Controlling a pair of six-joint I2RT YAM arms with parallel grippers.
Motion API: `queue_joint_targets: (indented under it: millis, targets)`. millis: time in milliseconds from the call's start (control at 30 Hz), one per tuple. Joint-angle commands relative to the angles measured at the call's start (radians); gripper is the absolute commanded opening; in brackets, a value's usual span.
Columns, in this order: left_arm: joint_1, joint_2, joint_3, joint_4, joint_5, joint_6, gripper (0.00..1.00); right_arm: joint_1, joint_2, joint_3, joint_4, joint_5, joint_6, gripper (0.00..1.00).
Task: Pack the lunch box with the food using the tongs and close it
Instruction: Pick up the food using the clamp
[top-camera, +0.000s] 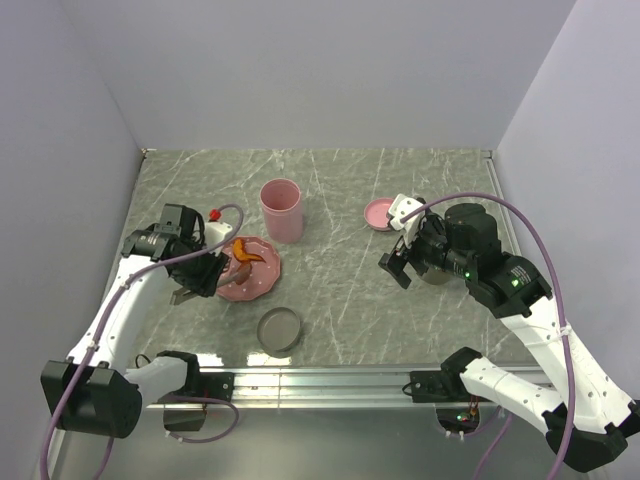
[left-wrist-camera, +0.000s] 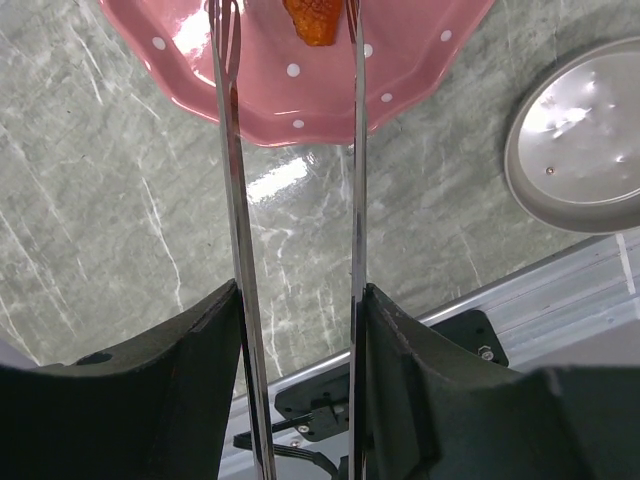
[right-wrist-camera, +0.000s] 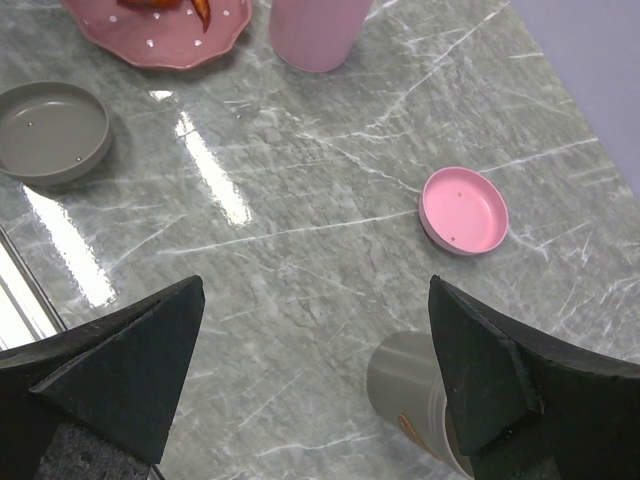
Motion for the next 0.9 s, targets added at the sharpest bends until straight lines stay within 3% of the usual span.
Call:
queue_joint_targets:
  millis: [0,500,867]
  targets:
    - [-0.01,0.002,-0.01,0.037,0.013,0.014,0.53,-0.01,0.002,0.029,0.009,-0.009,0.004,1.0]
    - [-0.074,0.026,-0.044,0.077,-0.018,-0.006,0.5,-0.011,-0.001,0.016,0.015,-0.009,0.003,1.0]
    - [-0.077,0.014,-0.016,0.03,-0.042,-0.005,0.4,-0.011,-0.001,0.022,0.014,-0.01,-0.002,1.0]
